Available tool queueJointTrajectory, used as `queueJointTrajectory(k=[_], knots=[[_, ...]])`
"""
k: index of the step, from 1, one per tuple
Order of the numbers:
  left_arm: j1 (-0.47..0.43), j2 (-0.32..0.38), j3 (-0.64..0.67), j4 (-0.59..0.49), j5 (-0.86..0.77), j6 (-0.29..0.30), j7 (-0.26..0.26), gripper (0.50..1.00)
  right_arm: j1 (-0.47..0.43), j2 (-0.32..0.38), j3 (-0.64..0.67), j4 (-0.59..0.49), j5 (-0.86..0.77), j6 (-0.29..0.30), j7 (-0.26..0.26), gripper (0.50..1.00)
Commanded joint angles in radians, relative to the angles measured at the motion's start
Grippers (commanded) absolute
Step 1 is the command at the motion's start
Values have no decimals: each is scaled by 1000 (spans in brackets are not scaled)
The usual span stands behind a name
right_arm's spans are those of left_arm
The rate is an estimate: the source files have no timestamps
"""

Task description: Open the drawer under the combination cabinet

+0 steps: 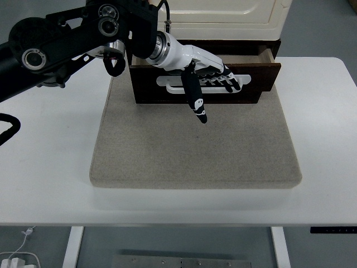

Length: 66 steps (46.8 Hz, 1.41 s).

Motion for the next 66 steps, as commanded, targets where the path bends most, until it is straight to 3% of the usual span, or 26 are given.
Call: queueJointTrajectory(k=[1,66], knots=[[0,0,0,0,-7,0,0,1000,0,0,0,0,0,1,0,928],[-8,0,-32,-6,-42,0,-2,1000,0,0,0,0,0,0,0,928]])
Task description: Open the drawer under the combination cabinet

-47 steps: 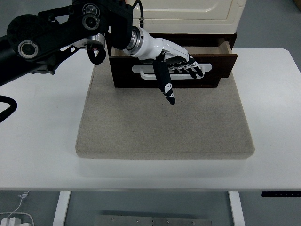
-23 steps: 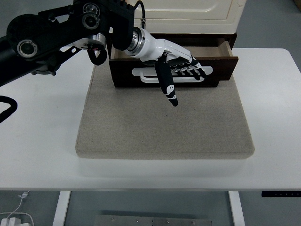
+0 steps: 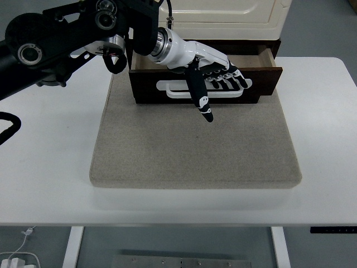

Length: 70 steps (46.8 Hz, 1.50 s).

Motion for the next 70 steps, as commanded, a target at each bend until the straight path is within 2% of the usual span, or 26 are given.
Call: queueJointTrajectory(k=[1,20,41,53,70], knots=[[-1,0,-2,0,0,0,0,1000,0,0,0,0,0,0,0,928],[-13,0,-79,0,-1,0,-1,1000,0,0,0,0,0,0,0,928],[2,-1,-272,6,-3,0,-14,1000,0,0,0,0,0,0,0,928],[7,-5,-406,23,-11,2,-61,1000,0,0,0,0,0,0,0,928],[27,-11,-601,28,-49,147,-187,1000,0,0,-2,0,0,0,0,928]])
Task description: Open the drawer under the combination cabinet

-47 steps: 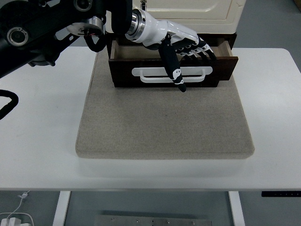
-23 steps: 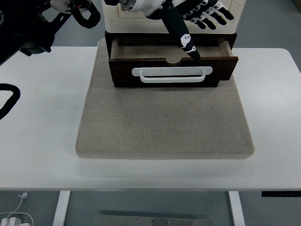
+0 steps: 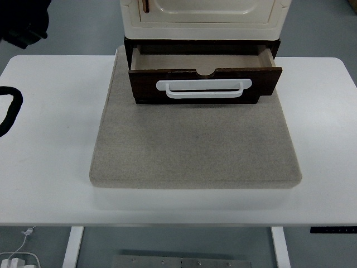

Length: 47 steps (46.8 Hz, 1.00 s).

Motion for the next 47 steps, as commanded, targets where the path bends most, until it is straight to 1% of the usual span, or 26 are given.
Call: queueJointTrajectory(k=[1,7,12,20,32,36,41,47], knots=[[19,-3,-51,1,0,26,-17,1000,0,0,0,0,-2,2,0,928],[51,-4,-111,2,0,47,-45,1000,0,0,-2,0,-2,0,0,928],[77,-4,-181,2,-2,83,-88,1000,0,0,-2,0,-2,0,0,928],[105,-6,-289,5,-5,104,-141,1000,0,0,-2,0,-2,2,0,928],[120,-3,-399,22,-77,150,-220,1000,0,0,0,0,-2,0,0,928],[120,-1,-436,47,-103,182,-250,1000,0,0,0,0,-2,0,0,928],[120,5,-474,76,-118,247,-284,1000,0,0,0,0,-2,2,0,928],[125,12,-527,109,-135,314,-289,1000,0,0,0,0,-2,2,0,928]])
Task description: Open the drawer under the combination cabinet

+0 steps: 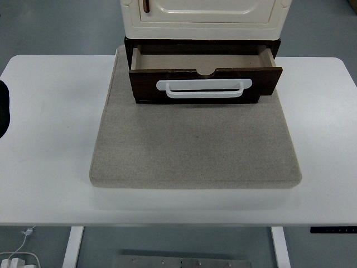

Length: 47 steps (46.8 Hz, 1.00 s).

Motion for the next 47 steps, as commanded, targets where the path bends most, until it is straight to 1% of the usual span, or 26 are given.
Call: queueJointTrajectory(k=[1,4,7,12,14,17,23,28,32,38,40,47], knots=[[8,5,-34,27,-11,48,-1,1000,0,0,0,0,0,-1,0,928],[9,13,-40,53,-16,91,1,1000,0,0,0,0,0,0,0,928],[9,34,-40,75,-36,145,22,1000,0,0,0,0,2,0,0,928],[12,66,-38,111,-117,244,30,1000,0,0,0,0,2,0,0,928],[17,80,-37,130,-151,268,30,1000,0,0,0,0,2,0,0,928],[23,108,-35,154,-182,285,30,1000,0,0,0,0,2,0,0,928],[40,152,-28,209,-188,295,38,1000,0,0,0,0,2,0,0,928],[52,181,-28,260,-189,334,81,1000,0,0,0,0,2,0,0,928],[61,192,-28,321,-188,340,93,1000,0,0,0,0,2,0,0,928],[74,197,-6,409,-188,324,95,1000,0,0,0,0,0,0,0,928],[93,195,14,429,-188,318,94,1000,0,0,0,0,0,0,0,928],[156,186,43,443,-205,259,95,1000,0,0,0,0,0,0,0,928]])
